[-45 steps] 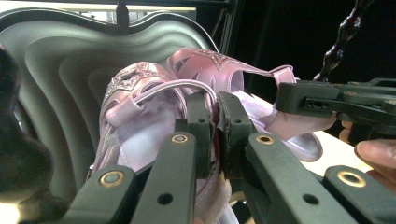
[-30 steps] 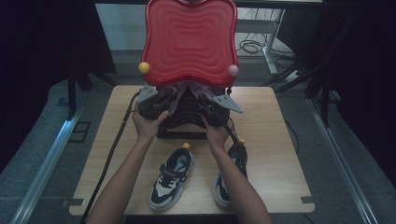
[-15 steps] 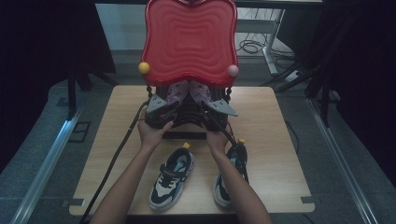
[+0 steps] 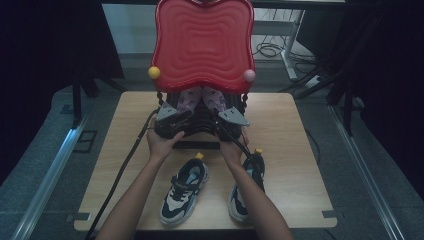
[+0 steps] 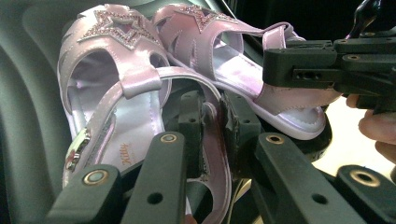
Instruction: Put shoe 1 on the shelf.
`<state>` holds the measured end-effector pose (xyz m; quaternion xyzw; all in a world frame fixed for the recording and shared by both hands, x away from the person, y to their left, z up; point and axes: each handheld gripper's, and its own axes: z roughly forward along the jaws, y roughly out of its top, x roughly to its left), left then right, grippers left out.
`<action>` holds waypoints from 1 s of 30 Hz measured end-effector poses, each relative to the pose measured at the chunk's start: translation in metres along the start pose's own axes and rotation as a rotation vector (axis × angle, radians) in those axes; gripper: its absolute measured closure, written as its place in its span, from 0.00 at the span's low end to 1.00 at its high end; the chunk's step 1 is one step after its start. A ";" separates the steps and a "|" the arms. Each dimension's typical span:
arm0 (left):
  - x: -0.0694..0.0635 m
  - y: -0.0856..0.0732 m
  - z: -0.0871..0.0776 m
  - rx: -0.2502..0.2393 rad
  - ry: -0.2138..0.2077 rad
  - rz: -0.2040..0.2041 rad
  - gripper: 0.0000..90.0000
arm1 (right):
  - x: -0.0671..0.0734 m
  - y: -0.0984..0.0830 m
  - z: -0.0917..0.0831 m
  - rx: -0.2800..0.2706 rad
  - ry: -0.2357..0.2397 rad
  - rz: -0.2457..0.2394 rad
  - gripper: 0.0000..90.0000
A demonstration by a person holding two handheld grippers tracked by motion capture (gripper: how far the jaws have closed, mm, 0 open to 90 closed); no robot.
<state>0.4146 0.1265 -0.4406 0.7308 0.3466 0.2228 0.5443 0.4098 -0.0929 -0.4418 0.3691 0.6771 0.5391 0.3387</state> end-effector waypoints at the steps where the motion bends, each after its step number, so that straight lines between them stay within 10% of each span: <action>1: 0.000 0.000 0.000 -0.001 0.001 -0.002 0.87 | 0.000 0.000 0.000 0.000 0.000 0.000 0.92; 13: 0.003 -0.001 -0.002 0.009 -0.005 -0.027 0.86 | -0.004 -0.005 0.004 0.034 0.014 -0.020 0.89; 30: -0.002 0.003 -0.010 0.000 -0.009 -0.035 0.79 | -0.011 0.000 -0.009 0.101 0.045 0.077 0.71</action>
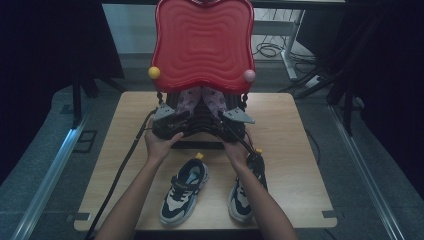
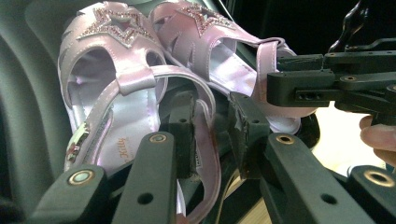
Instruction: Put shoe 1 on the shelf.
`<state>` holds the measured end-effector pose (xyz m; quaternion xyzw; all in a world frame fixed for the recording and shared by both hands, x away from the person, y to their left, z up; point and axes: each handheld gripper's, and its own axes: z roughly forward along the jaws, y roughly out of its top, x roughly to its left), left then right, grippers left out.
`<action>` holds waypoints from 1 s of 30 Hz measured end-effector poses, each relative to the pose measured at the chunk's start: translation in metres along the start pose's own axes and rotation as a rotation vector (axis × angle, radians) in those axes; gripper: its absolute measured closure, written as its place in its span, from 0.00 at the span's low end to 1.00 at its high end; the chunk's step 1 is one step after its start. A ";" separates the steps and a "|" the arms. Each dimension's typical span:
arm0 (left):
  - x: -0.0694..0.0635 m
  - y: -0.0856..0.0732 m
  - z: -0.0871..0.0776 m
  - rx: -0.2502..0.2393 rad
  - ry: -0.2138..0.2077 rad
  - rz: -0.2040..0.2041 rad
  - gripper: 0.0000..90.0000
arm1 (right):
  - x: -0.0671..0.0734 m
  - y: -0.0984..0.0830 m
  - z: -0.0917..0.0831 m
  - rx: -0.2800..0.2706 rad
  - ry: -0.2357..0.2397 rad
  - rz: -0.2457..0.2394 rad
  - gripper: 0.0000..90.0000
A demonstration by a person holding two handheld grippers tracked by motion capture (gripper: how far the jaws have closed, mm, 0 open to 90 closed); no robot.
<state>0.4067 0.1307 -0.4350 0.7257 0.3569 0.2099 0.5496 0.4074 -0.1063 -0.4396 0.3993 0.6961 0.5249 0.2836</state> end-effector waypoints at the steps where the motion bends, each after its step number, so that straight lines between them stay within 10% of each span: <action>1: 0.000 0.000 -0.001 0.002 0.003 0.000 0.79 | 0.000 0.000 -0.001 0.001 -0.003 0.003 0.70; 30: -0.017 -0.023 -0.067 0.047 0.010 -0.024 0.78 | 0.004 -0.005 -0.055 0.018 0.081 0.058 0.67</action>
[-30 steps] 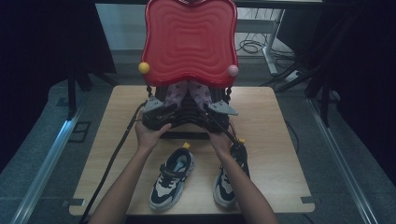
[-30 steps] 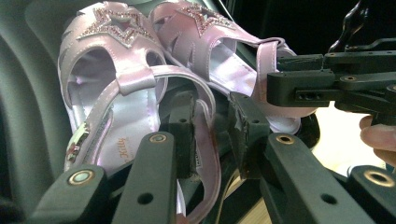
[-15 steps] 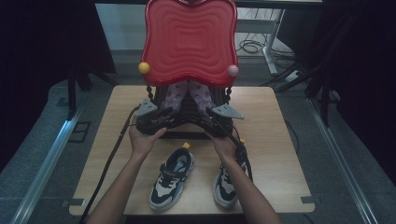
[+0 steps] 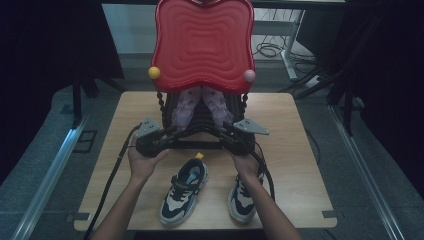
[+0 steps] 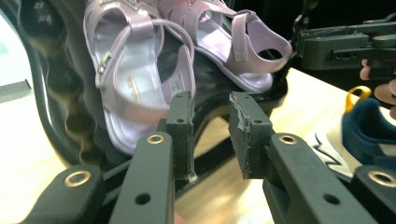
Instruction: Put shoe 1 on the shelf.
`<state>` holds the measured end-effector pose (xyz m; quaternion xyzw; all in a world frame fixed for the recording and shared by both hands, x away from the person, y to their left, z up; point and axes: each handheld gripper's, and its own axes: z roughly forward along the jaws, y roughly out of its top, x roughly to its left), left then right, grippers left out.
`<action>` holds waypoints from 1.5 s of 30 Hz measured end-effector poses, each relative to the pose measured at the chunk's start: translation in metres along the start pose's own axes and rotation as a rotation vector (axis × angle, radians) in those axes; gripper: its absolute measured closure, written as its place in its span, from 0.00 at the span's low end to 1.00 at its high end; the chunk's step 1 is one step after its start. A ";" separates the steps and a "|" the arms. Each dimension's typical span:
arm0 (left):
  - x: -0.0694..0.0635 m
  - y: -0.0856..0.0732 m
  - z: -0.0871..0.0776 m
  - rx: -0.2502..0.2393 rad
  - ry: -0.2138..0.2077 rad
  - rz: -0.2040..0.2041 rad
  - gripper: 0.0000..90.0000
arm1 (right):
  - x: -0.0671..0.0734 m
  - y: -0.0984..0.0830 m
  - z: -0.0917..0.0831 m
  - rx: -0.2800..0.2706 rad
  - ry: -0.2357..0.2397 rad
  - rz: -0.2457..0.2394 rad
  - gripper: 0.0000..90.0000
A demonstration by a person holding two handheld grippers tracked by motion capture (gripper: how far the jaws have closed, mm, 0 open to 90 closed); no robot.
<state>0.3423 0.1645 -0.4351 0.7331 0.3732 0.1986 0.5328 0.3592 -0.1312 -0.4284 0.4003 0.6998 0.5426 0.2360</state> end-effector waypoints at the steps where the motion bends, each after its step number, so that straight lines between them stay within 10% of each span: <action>1: -0.001 -0.001 -0.002 0.001 -0.003 -0.002 0.78 | 0.000 -0.001 -0.002 0.001 0.002 0.004 0.67; 34: -0.051 -0.044 -0.060 0.086 -0.031 0.014 0.72 | -0.011 -0.047 -0.089 0.051 0.098 0.039 0.61; 45: -0.045 -0.053 -0.077 0.090 -0.047 -0.005 0.70 | -0.012 -0.059 -0.097 0.073 0.092 0.055 0.61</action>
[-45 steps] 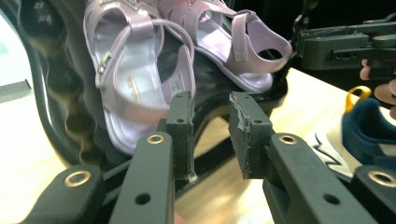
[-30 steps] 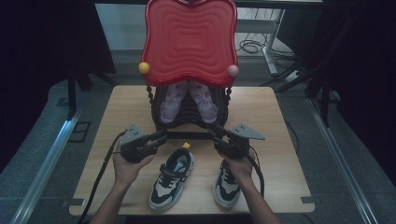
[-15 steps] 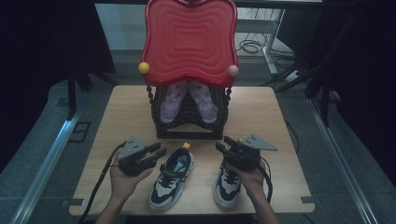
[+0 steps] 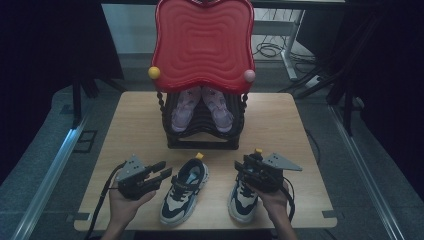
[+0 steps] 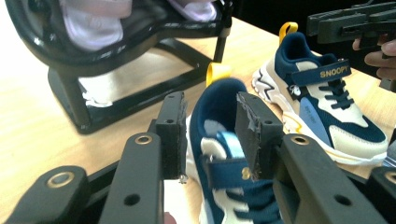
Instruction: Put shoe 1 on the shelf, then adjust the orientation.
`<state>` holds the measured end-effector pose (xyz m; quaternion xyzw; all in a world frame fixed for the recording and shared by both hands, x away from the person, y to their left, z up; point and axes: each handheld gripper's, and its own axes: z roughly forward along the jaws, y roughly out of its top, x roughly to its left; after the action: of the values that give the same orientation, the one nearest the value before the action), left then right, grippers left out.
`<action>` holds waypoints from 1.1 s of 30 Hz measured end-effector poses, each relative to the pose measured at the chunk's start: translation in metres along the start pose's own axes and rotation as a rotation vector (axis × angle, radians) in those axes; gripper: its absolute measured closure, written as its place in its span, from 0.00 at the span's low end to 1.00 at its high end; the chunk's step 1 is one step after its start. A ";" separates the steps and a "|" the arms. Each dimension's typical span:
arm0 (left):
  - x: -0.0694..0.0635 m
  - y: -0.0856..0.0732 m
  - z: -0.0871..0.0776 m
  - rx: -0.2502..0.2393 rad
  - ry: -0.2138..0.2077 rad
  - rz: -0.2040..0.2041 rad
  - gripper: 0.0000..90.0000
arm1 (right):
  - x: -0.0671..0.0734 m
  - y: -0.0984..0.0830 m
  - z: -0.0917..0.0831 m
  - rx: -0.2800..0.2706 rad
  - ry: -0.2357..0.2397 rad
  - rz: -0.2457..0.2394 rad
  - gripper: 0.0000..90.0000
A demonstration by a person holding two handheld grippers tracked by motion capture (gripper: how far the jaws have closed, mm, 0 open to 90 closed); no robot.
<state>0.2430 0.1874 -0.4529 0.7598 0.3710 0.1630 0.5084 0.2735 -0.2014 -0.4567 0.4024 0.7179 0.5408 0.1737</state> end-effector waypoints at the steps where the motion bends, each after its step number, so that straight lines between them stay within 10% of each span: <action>1: 0.001 -0.001 -0.001 0.003 0.000 -0.005 0.70 | 0.000 -0.001 0.000 0.003 0.001 -0.004 0.60; 33: -0.046 -0.016 0.025 0.147 -0.252 -0.013 0.99 | -0.007 -0.001 -0.015 -0.040 -0.078 0.012 0.57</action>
<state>0.2215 0.1405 -0.4723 0.8070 0.3198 0.0355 0.4951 0.2673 -0.2161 -0.4535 0.4240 0.6973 0.5398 0.2065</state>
